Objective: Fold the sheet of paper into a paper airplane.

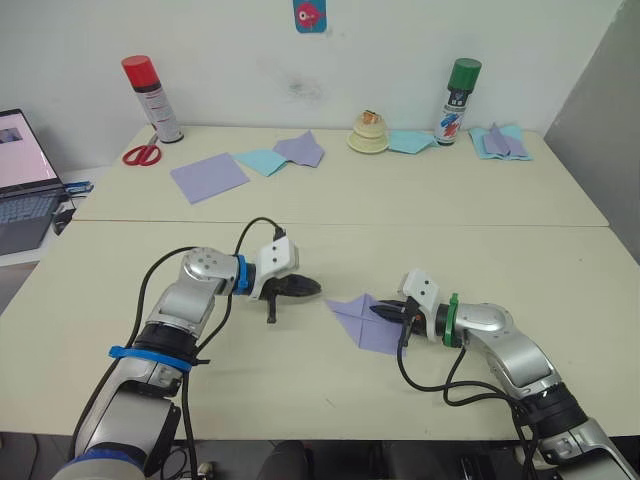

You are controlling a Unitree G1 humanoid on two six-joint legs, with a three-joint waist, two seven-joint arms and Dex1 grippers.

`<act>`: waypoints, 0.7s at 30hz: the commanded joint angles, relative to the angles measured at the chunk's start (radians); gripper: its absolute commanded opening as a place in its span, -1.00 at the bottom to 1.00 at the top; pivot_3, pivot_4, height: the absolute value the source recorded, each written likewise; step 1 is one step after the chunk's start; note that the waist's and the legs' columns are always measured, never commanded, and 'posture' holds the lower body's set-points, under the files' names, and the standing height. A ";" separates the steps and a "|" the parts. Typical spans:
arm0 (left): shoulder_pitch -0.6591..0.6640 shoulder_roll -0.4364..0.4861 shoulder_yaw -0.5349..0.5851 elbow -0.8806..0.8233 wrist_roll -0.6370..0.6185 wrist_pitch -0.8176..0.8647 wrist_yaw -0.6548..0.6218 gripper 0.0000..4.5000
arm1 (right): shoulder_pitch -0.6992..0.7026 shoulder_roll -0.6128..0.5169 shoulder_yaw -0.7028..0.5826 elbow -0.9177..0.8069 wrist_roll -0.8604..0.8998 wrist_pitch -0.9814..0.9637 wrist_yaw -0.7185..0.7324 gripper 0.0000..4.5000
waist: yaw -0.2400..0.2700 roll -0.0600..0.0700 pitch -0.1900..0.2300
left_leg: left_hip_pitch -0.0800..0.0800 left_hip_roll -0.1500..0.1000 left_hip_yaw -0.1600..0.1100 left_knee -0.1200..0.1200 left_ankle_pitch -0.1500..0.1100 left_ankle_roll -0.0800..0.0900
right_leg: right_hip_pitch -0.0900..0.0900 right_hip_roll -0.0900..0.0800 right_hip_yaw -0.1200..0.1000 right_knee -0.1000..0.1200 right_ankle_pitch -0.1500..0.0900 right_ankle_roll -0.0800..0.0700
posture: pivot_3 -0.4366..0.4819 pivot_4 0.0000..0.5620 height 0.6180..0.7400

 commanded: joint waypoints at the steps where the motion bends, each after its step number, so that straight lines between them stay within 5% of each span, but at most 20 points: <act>1: -0.024 -0.027 -0.014 -0.128 -0.044 0.047 -0.011 -1.00 | -0.001 -0.013 0.004 0.062 -0.053 0.005 -0.026 -0.98 | 0.000 0.000 0.000 | 0.000 0.000 0.000 0.000 0.000 0.000 | 0.000 0.000 0.000 0.000 0.000 0.000 | -0.05 -0.47 0.63; 12: 0.003 -0.147 -0.156 0.045 0.075 -0.123 0.024 -1.00 | -0.008 -0.011 0.003 0.071 -0.058 0.001 -0.012 -0.98 | 0.002 0.000 0.000 | 0.000 0.000 0.000 0.000 0.000 0.000 | 0.000 0.000 0.000 -0.001 0.000 0.000 | -0.05 -0.47 0.63; 21: 0.003 -0.169 -0.160 0.190 0.116 -0.184 0.049 -1.00 | -0.006 -0.012 -0.001 0.063 -0.053 0.003 -0.006 -0.98 | 0.002 0.000 0.000 | 0.000 0.000 0.000 0.000 0.000 0.000 | 0.001 0.000 0.000 -0.001 0.000 0.000 | -0.05 -0.47 0.63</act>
